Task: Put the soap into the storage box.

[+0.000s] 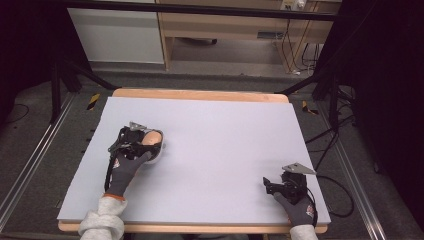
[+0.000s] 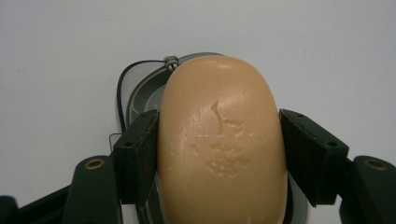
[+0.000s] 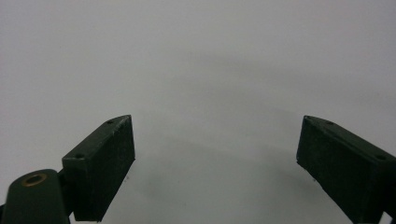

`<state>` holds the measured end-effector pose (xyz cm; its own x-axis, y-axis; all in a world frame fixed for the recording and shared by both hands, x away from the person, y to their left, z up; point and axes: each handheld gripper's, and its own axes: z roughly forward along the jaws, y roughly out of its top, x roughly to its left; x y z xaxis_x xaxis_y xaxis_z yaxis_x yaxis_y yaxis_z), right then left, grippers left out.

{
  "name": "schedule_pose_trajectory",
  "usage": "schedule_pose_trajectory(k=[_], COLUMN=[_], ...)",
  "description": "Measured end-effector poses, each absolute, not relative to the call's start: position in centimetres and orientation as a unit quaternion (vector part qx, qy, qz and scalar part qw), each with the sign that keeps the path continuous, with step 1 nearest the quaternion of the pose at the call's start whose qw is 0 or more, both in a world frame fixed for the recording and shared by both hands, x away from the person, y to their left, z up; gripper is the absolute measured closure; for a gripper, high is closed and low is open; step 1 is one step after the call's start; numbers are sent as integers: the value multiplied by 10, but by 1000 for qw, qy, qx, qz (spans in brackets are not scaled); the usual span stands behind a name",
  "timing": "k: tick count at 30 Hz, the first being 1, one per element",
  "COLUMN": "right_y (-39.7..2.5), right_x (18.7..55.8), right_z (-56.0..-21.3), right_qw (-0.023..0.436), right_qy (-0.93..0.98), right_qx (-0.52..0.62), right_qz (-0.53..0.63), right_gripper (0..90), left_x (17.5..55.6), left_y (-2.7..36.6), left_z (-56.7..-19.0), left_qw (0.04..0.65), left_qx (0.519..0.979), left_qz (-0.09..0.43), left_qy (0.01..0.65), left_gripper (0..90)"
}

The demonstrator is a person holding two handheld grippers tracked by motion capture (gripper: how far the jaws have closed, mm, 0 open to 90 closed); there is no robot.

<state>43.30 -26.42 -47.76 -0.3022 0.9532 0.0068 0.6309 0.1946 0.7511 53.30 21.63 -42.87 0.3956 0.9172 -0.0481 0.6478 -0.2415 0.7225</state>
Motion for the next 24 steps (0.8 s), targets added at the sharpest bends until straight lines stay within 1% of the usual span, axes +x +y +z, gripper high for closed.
schedule_pose_trajectory(k=[16, 24], right_y=[-264, -264], right_x=[433, 433], right_z=[-477, -477], right_qw=[239, 240], right_qy=[733, 733], right_qx=[541, 541], right_qz=[335, 334], right_gripper=[115, 115], left_x=[529, 523], left_y=[214, 213], left_z=[-428, -422], left_qw=[336, 355], left_qx=[769, 763], left_qz=[204, 209], left_qy=[504, 498], left_gripper=[274, 269])
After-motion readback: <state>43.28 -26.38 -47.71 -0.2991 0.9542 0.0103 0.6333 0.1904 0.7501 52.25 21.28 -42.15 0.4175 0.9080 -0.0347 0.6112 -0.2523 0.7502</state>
